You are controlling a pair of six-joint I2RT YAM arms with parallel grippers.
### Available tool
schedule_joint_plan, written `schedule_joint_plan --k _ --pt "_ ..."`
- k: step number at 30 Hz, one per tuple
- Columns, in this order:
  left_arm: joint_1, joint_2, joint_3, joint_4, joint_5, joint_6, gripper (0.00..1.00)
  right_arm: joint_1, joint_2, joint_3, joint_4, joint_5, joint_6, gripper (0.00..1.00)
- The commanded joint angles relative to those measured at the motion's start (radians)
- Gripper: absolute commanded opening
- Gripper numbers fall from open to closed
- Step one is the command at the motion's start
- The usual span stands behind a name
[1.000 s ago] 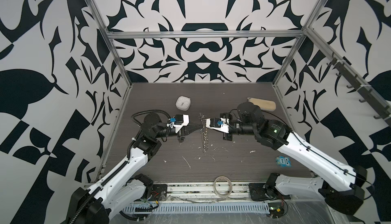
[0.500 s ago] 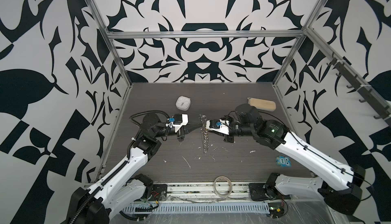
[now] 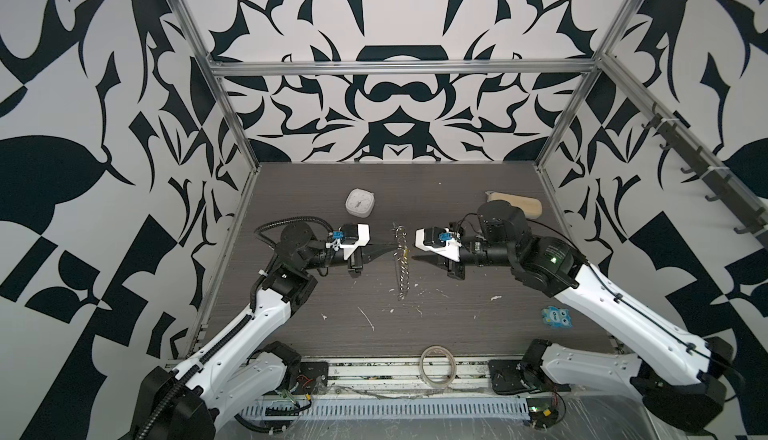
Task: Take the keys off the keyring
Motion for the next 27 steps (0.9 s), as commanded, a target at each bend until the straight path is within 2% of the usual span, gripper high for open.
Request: schedule_joint_plan --k 1,8,14,20,23,25,26,27 --pt "0.003 -0.004 0.027 0.059 0.018 -0.021 0.00 -0.004 0.019 0.036 0.066 -0.058 0.047 0.29" --pt "0.003 -0.012 0.019 0.061 0.032 -0.015 0.00 -0.014 0.063 0.050 0.105 -0.103 0.060 0.29" --pt "0.003 -0.023 0.012 0.059 0.035 -0.014 0.00 -0.015 0.080 0.061 0.099 -0.106 0.051 0.23" --pt "0.003 -0.021 0.012 0.051 0.042 -0.009 0.00 -0.018 0.090 0.076 0.079 -0.100 0.040 0.14" --pt "0.003 -0.018 0.012 0.051 0.044 -0.008 0.00 -0.019 0.098 0.094 0.054 -0.096 0.025 0.00" --pt "0.003 -0.017 0.012 0.048 0.039 -0.013 0.00 -0.019 0.103 0.104 0.029 -0.087 0.008 0.00" --pt "0.003 -0.018 0.017 0.036 0.036 -0.017 0.03 -0.019 0.105 0.110 0.012 -0.078 -0.004 0.00" --pt "0.004 -0.023 0.025 0.007 0.034 -0.006 0.11 -0.019 0.106 0.119 -0.009 -0.069 -0.020 0.00"
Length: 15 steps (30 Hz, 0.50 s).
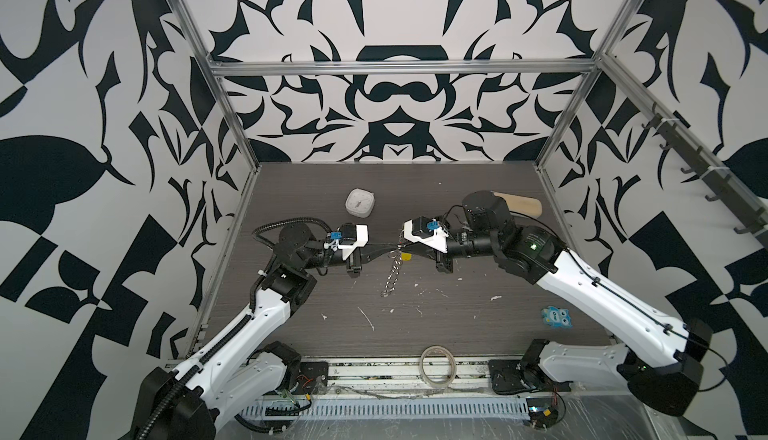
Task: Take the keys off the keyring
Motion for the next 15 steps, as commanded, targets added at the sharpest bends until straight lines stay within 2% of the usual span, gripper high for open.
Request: schedule_joint_plan --k 1,2,3,6,8,10,15 --pt "0.004 -0.025 0.034 -0.052 0.013 0.019 0.22 -0.004 0.000 0.068 -0.047 0.024 -0.056 0.00" --pt "0.004 -0.033 0.051 -0.118 0.012 0.054 0.32 -0.004 0.003 0.079 -0.077 0.041 -0.077 0.00" --pt "0.007 -0.044 0.076 -0.212 0.012 0.109 0.37 -0.005 0.009 0.095 -0.115 0.055 -0.102 0.00" --pt "0.015 -0.063 0.165 -0.497 -0.003 0.260 0.40 -0.006 0.040 0.164 -0.235 0.100 -0.153 0.00" --pt "0.020 -0.060 0.211 -0.607 -0.008 0.312 0.41 -0.006 0.061 0.203 -0.293 0.121 -0.173 0.00" --pt "0.022 -0.053 0.220 -0.608 -0.001 0.305 0.40 -0.006 0.078 0.228 -0.325 0.140 -0.179 0.00" --pt "0.022 -0.005 0.189 -0.461 0.021 0.201 0.40 -0.006 0.097 0.251 -0.343 0.167 -0.180 0.00"
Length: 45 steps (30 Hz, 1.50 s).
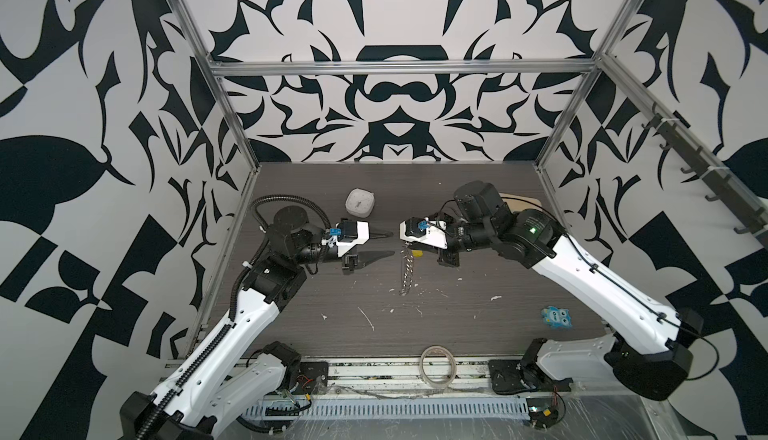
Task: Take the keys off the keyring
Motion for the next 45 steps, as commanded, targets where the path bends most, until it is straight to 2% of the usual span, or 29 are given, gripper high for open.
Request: schedule_joint_plan --k 1,5,22,33,40,43,45 --pt "0.004 0.041 -0.016 0.030 0.023 -0.043 0.40 -0.004 -0.003 0.058 -0.025 0.025 -0.022 0.00" --pt "0.004 0.091 -0.021 0.099 0.042 -0.079 0.36 -0.004 -0.001 0.065 -0.017 0.014 -0.021 0.00" --pt "-0.017 0.160 -0.023 0.145 0.063 -0.109 0.35 -0.003 0.009 0.066 0.053 -0.023 0.016 0.00" --pt "-0.029 0.184 -0.021 0.149 0.058 -0.115 0.21 -0.002 0.020 0.075 0.058 -0.027 0.025 0.00" --pt "-0.030 0.191 -0.016 0.109 0.053 -0.089 0.22 -0.002 0.020 0.080 0.058 -0.029 0.026 0.00" --pt "-0.030 0.188 -0.016 0.103 0.052 -0.080 0.01 -0.002 0.018 0.077 0.055 -0.029 0.026 0.00" --pt "-0.030 0.184 -0.017 0.103 0.052 -0.076 0.00 -0.003 0.017 0.074 0.055 -0.029 0.026 0.00"
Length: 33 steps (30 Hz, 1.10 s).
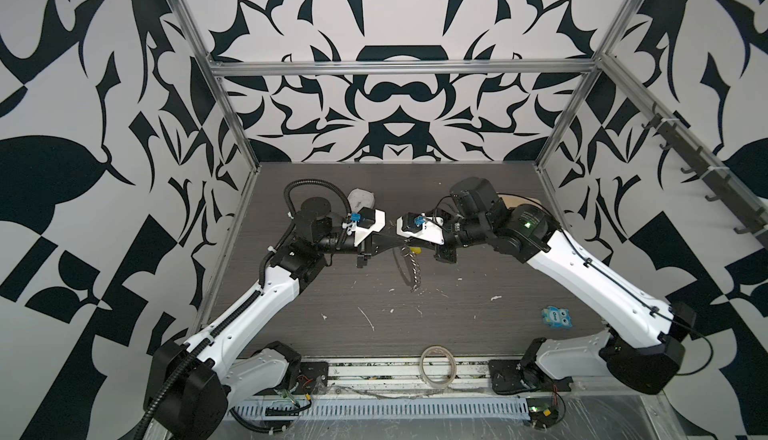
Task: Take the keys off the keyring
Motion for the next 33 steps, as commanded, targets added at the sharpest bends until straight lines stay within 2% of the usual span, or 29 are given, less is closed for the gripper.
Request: schedule_joint_plan --k 1,5,8,13,18,28,33 --pt "-0.004 -0.006 -0.009 -0.017 0.009 0.014 0.00 0.001 -0.017 0.036 0.051 -0.022 0.015 0.00" --pt "-0.004 -0.026 -0.028 0.026 0.000 0.004 0.00 0.000 -0.032 0.016 0.066 -0.014 0.017 0.00" --pt "-0.002 -0.042 -0.046 0.089 0.000 -0.033 0.00 -0.001 -0.062 -0.028 0.088 0.008 0.020 0.20" --pt "-0.002 -0.050 -0.057 0.123 0.004 -0.054 0.00 -0.011 -0.091 -0.070 0.108 0.023 0.025 0.26" --pt "-0.002 -0.052 -0.075 0.199 0.004 -0.104 0.00 -0.024 -0.095 -0.073 0.107 0.021 0.023 0.18" --pt "-0.002 -0.049 -0.087 0.250 0.004 -0.130 0.00 -0.024 -0.085 -0.070 0.107 -0.014 0.027 0.16" --pt "-0.002 -0.047 -0.092 0.266 -0.002 -0.137 0.00 -0.024 -0.075 -0.065 0.088 -0.032 0.022 0.00"
